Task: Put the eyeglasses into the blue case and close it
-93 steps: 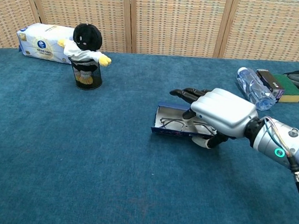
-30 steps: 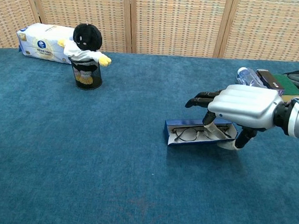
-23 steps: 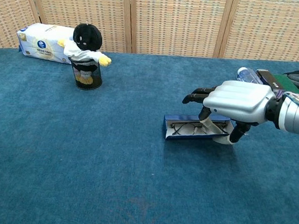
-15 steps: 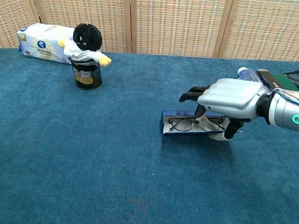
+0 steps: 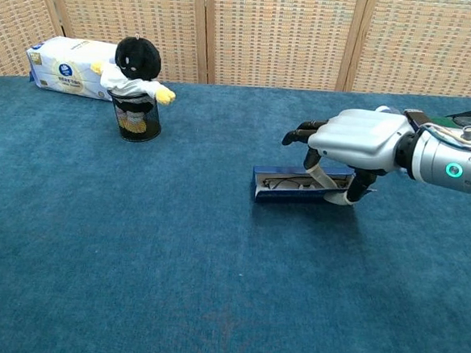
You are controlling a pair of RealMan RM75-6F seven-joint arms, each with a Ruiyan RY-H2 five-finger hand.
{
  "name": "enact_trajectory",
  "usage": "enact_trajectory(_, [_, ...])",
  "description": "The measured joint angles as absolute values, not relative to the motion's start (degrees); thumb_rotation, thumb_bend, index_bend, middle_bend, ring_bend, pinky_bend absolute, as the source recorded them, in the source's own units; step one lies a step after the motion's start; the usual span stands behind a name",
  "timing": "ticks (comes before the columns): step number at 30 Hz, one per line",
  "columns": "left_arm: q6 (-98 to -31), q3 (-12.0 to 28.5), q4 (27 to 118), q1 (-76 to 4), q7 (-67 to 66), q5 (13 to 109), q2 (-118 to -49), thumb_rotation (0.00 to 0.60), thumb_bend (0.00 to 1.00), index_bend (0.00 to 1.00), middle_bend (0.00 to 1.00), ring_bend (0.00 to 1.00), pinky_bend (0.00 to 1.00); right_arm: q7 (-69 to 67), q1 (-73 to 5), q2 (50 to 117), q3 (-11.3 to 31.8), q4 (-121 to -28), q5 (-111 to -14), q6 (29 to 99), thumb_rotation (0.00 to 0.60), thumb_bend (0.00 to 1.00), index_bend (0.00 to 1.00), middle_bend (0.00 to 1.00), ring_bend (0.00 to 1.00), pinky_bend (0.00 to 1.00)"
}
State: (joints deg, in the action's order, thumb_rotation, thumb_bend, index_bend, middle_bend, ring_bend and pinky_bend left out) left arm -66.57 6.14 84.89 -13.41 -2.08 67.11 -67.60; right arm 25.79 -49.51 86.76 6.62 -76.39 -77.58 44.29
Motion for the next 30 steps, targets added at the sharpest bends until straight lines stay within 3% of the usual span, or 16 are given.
enact_trajectory(4, [-66.45, 6.11, 84.92, -13.45, -2.18, 67.02, -67.59, 0.6, 0.0, 0.0, 0.0, 0.0, 0.0, 25.9, -50.0, 87.49, 7.15, -75.09, -76.2, 44.14, 0.6, 0.53, 0.62, 0.08, 0.0, 0.19])
enact_trajectory(14, [-66.35, 6.12, 85.07, -13.48, -2.04, 66.98, -67.49, 0.6, 0.0, 0.0, 0.0, 0.0, 0.0, 25.25, -50.5, 89.77, 8.14, -72.18, -74.72, 45.51, 0.6, 0.52, 0.27, 0.04, 0.0, 0.19])
enact_trajectory(24, [-66.51, 6.13, 85.23, -13.41, -1.63, 67.21, -67.28, 0.6, 0.0, 0.0, 0.0, 0.0, 0.0, 24.69, -51.29, 92.22, 9.0, -69.03, -73.29, 45.86, 0.6, 0.52, 0.21, 0.0, 0.0, 0.19])
enact_trajectory(30, [-66.39, 6.13, 85.18, -13.41, -1.44, 67.17, -67.18, 0.6, 0.0, 0.0, 0.0, 0.0, 0.0, 25.19, -51.92, 93.07, 9.7, -67.54, -71.76, 45.68, 0.6, 0.51, 0.07, 0.0, 0.0, 0.19])
